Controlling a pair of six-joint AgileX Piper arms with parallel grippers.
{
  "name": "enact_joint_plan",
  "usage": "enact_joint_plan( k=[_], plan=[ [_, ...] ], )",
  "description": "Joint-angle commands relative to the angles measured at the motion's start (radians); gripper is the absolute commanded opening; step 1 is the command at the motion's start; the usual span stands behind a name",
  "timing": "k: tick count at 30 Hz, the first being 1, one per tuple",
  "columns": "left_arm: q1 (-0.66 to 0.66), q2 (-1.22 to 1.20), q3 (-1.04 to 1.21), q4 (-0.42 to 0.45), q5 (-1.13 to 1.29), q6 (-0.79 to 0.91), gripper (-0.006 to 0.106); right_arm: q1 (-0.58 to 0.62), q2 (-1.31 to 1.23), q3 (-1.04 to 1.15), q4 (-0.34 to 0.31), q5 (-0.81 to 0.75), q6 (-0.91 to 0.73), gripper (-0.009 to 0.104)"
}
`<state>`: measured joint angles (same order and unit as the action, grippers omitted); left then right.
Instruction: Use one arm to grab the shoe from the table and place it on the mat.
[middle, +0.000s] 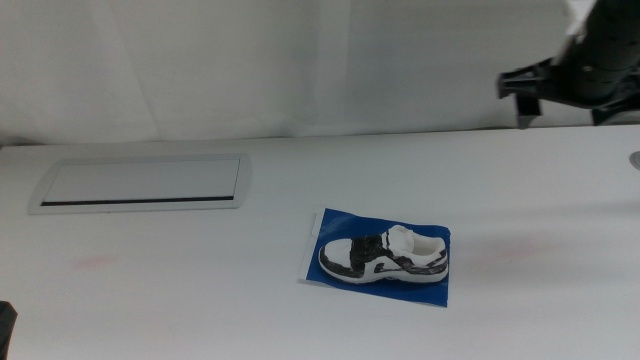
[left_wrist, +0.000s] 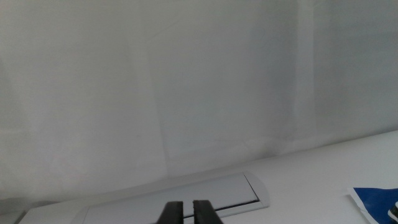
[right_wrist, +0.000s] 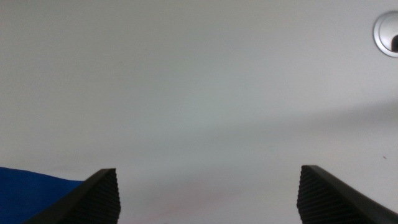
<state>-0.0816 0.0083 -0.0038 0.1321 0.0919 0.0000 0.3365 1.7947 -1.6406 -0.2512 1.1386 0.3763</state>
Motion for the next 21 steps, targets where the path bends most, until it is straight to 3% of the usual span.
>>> enact_joint_plan(
  k=[1, 11, 16, 19, 21],
  plan=[
    [0.003, -0.04, 0.041, -0.009, -0.002, -0.007, -0.003, -0.05, -0.013, -0.003, 0.046, 0.008, -0.083, 0.077],
    [0.003, -0.04, 0.041, -0.009, -0.002, -0.007, -0.003, -0.243, -0.101, 0.038, 0.14, -0.033, -0.168, 0.077],
    [0.003, -0.04, 0.041, -0.009, -0.002, -0.007, -0.003, -0.288, -0.161, 0.082, 0.221, -0.059, -0.245, 0.076],
    [0.003, -0.04, 0.041, -0.009, -0.002, -0.007, -0.003, -0.288, -0.204, 0.105, 0.251, -0.094, -0.274, 0.066],
    [0.003, -0.04, 0.041, -0.009, -0.002, -0.007, -0.003, -0.288, -0.235, 0.12, 0.259, -0.116, -0.268, 0.04]
  ],
)
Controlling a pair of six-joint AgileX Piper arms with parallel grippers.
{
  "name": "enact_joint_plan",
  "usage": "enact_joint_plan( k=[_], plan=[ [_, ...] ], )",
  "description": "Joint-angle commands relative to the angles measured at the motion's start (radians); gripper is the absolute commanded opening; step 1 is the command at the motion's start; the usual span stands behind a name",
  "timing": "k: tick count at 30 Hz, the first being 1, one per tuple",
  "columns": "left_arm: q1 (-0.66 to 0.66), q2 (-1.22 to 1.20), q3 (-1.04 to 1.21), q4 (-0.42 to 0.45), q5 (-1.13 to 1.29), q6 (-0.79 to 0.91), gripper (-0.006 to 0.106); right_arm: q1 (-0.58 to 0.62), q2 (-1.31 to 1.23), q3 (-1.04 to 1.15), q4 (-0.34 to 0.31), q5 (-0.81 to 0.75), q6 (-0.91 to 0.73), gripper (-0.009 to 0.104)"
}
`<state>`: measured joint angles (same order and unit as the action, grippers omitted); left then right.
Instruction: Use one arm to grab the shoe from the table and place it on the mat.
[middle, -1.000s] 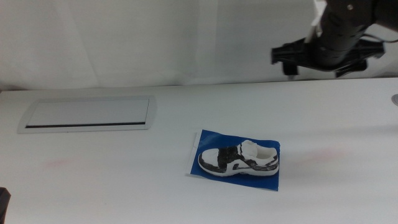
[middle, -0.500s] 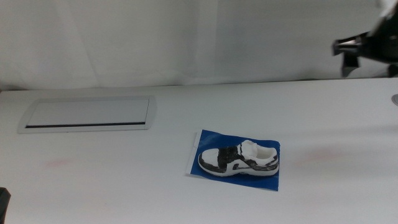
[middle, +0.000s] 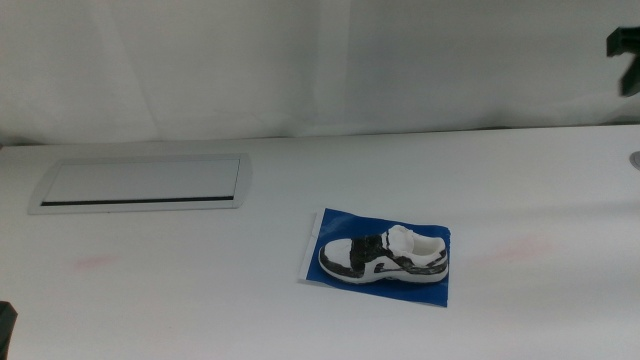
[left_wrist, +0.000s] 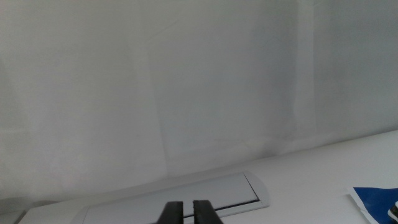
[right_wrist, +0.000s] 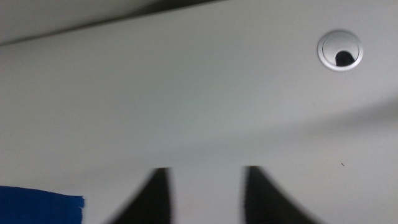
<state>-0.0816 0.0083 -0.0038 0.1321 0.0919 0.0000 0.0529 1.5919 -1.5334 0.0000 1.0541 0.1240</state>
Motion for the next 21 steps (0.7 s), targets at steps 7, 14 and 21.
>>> enact_joint_plan(
  k=[7, 14, 21],
  plan=[
    [0.003, -0.04, 0.041, -0.009, -0.002, -0.007, -0.003, -0.005, -0.114, 0.039, 0.008, -0.023, 0.029, -0.003],
    [0.003, -0.04, 0.041, -0.009, -0.002, -0.007, -0.003, -0.005, -0.307, 0.143, -0.011, -0.107, 0.019, -0.003],
    [0.003, -0.04, 0.041, -0.009, -0.002, -0.007, -0.003, -0.005, -0.669, 0.387, -0.062, -0.218, 0.003, -0.003]
  ],
)
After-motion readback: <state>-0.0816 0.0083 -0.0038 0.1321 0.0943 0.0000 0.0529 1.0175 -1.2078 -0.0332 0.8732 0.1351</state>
